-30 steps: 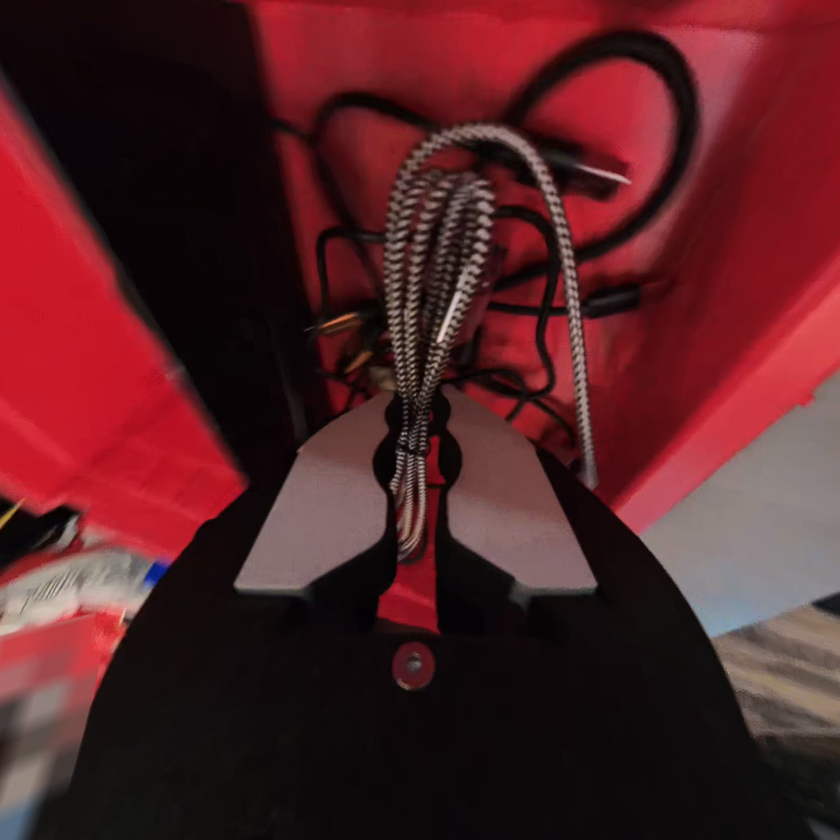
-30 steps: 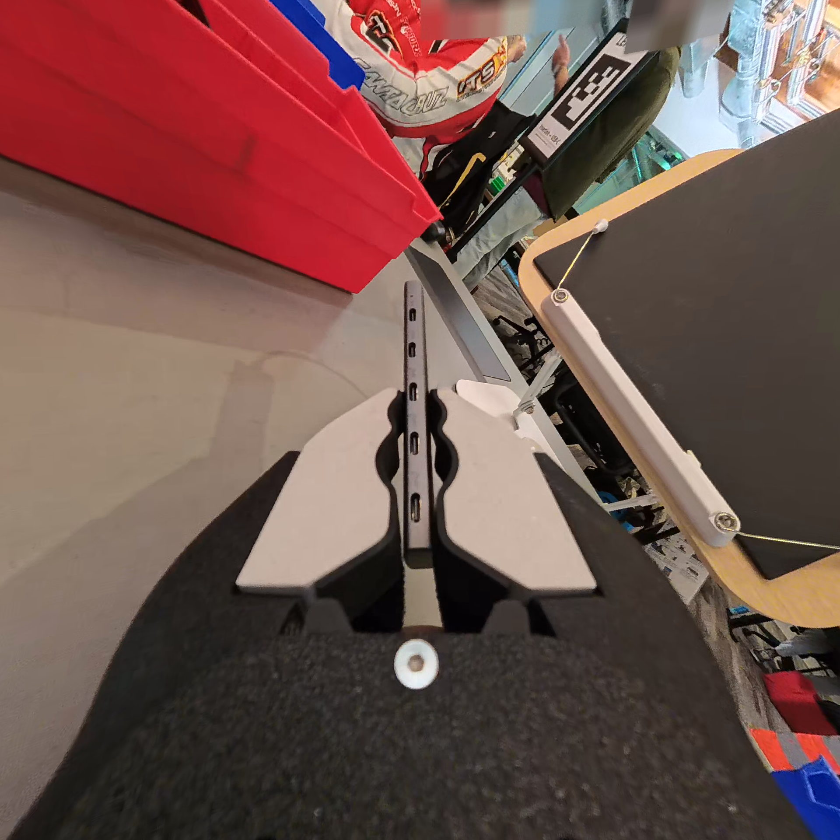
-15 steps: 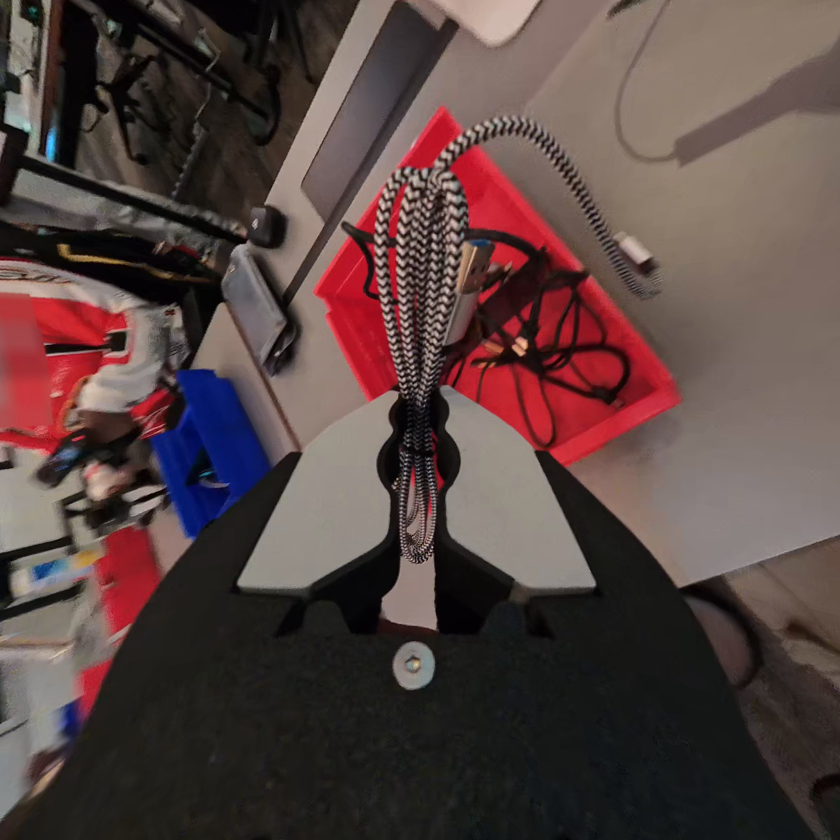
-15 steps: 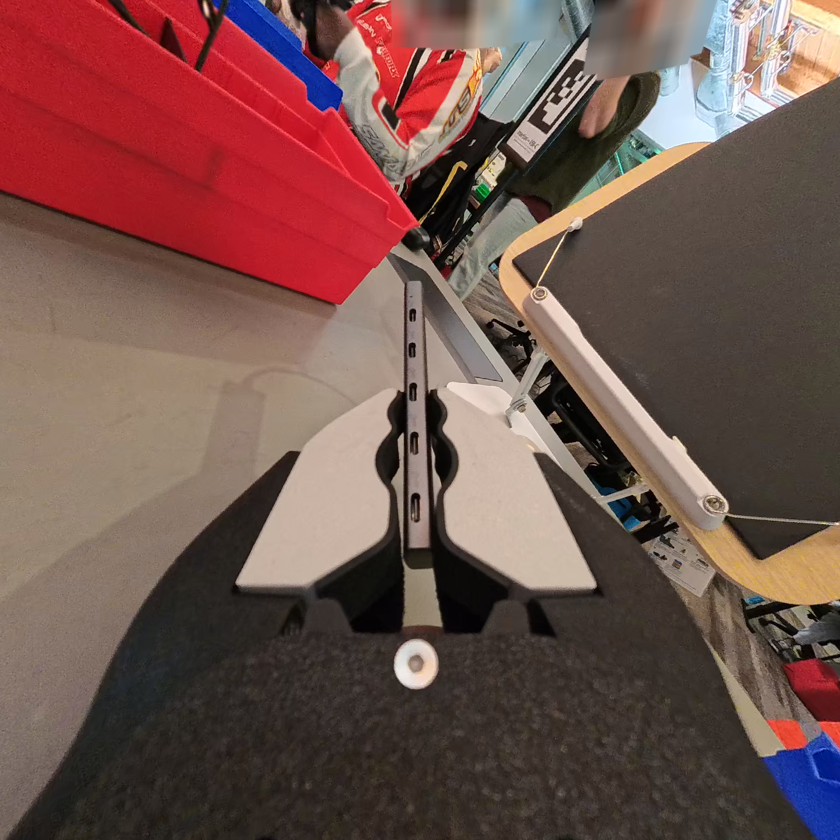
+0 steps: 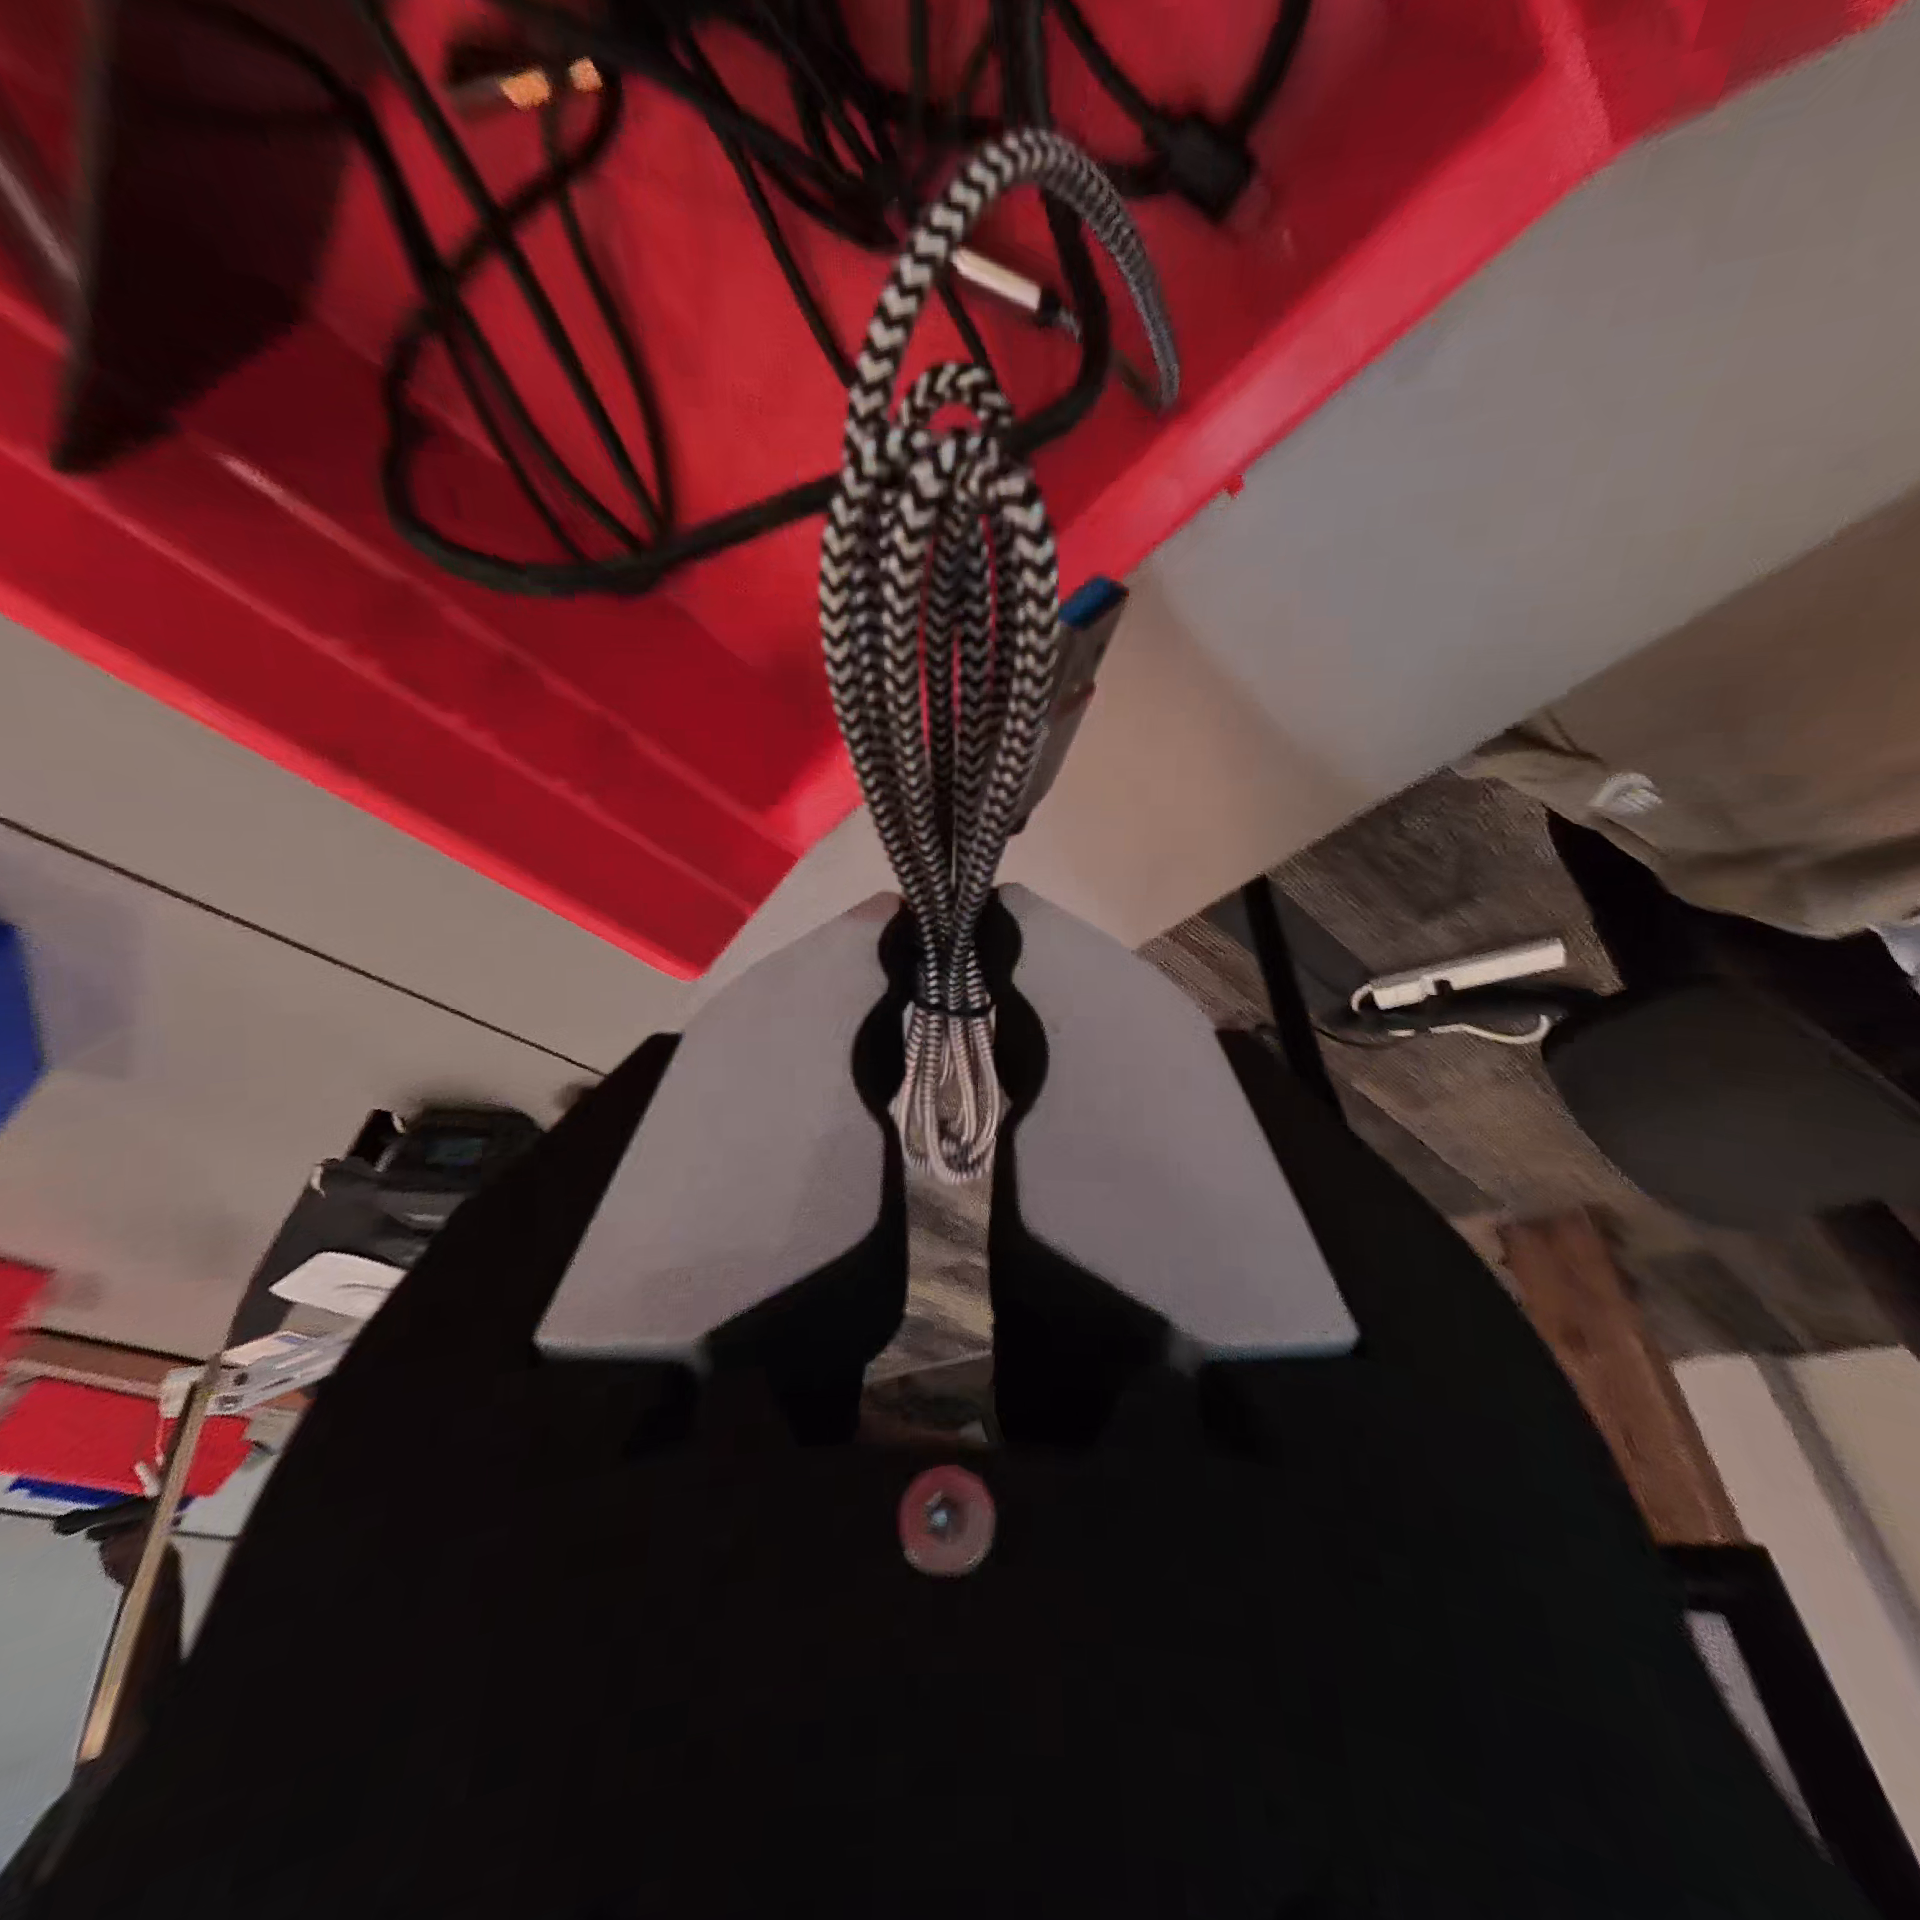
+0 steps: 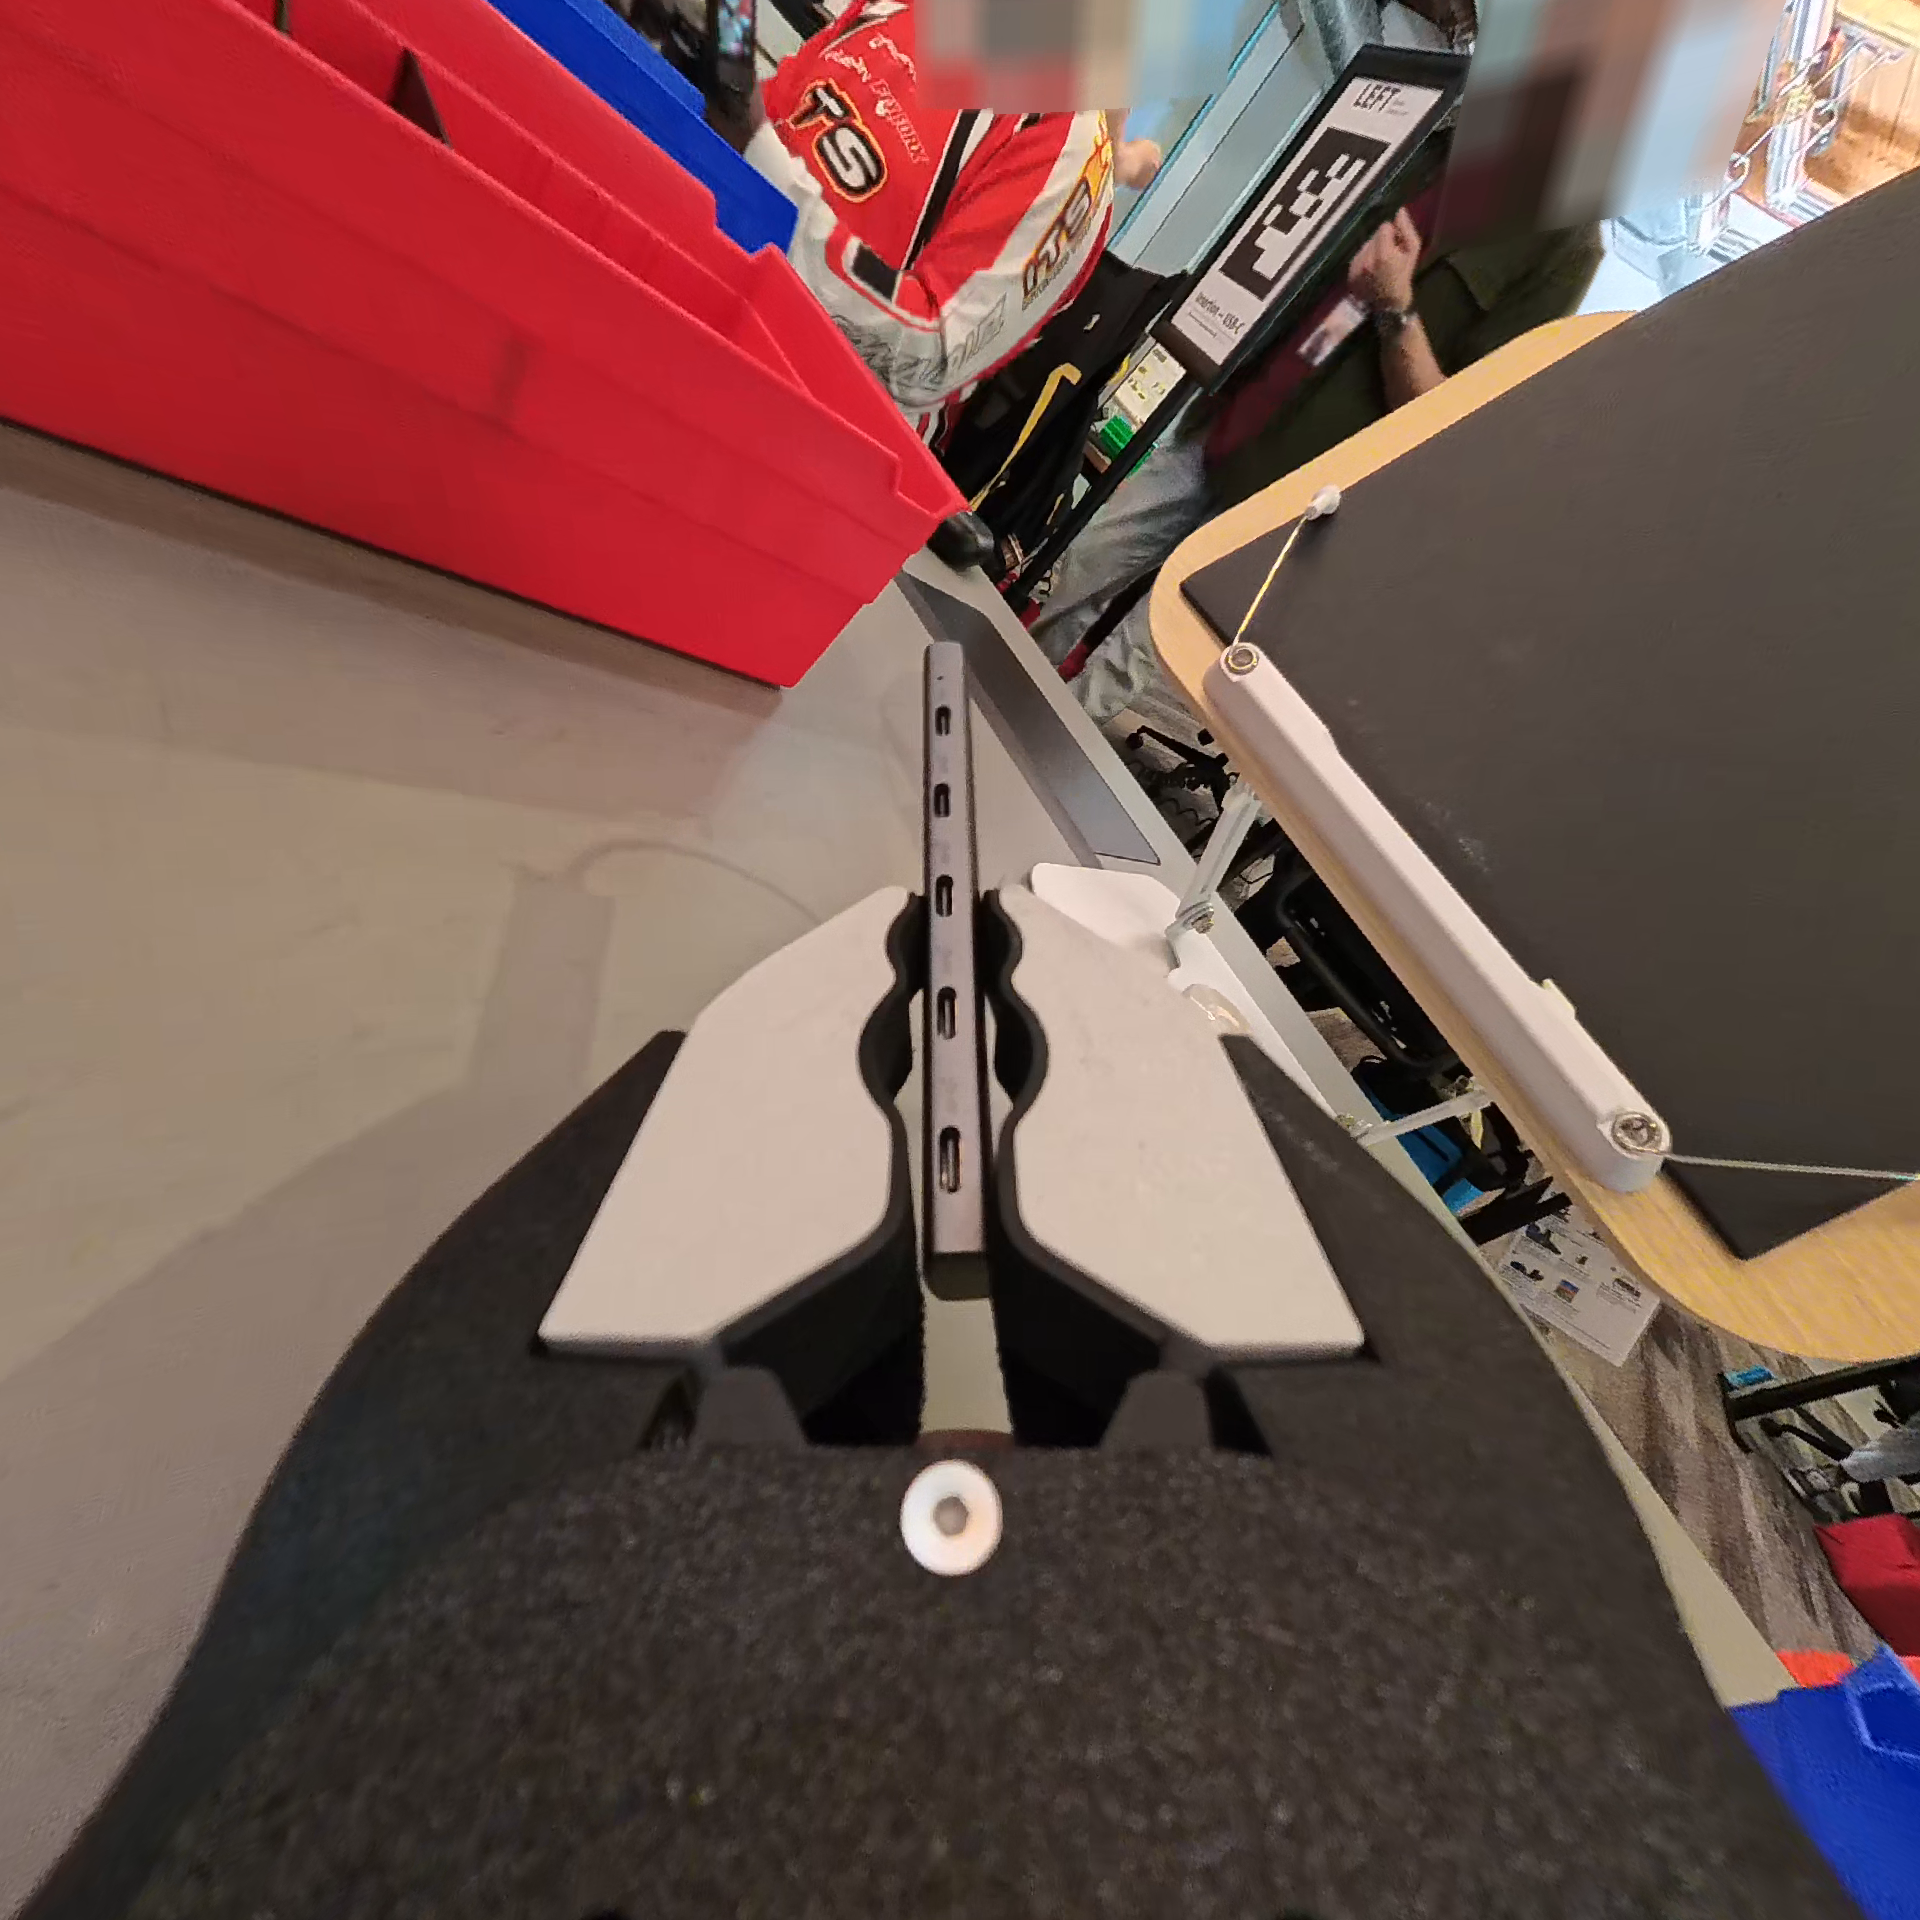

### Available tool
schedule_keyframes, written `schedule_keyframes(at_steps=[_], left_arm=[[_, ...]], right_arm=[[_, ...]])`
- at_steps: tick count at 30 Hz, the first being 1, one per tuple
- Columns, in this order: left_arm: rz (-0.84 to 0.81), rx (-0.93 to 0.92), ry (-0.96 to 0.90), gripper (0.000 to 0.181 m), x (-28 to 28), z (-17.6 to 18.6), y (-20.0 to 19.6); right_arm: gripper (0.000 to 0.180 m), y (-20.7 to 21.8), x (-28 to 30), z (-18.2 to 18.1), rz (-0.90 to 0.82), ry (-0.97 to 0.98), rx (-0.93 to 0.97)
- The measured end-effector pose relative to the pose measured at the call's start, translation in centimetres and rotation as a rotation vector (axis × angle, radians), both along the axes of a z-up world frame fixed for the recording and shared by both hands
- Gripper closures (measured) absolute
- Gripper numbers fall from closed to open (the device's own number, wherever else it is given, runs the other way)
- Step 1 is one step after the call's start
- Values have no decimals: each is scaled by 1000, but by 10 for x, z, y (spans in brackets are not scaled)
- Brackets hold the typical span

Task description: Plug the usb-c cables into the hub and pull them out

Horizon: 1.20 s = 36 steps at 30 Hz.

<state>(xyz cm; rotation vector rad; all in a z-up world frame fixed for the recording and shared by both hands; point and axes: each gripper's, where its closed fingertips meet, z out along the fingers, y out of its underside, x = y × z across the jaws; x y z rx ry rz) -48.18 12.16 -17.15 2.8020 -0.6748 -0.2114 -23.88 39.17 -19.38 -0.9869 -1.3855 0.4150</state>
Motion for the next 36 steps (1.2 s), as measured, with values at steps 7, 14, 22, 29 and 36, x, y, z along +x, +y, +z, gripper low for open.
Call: schedule_keyframes(at_steps=[7,14,22,29,36], left_arm=[[44,149,36,170,-17,-5,1],[339,721,325,171,-92,71,13],[483,1374,25,171,-51,185,20],[583,1012,-832,171,193,66,36],[912,836,-990,171,254,-61,73]], right_arm=[[170,-2,-2,-2,7,-15,10],[170,1,-3,-2,2,-11,-9],[170,3,-1,-1,-9,-4,-10],[171,8,4,8,-14,55,-40],[171,4,4,4,-6,30,-21]])
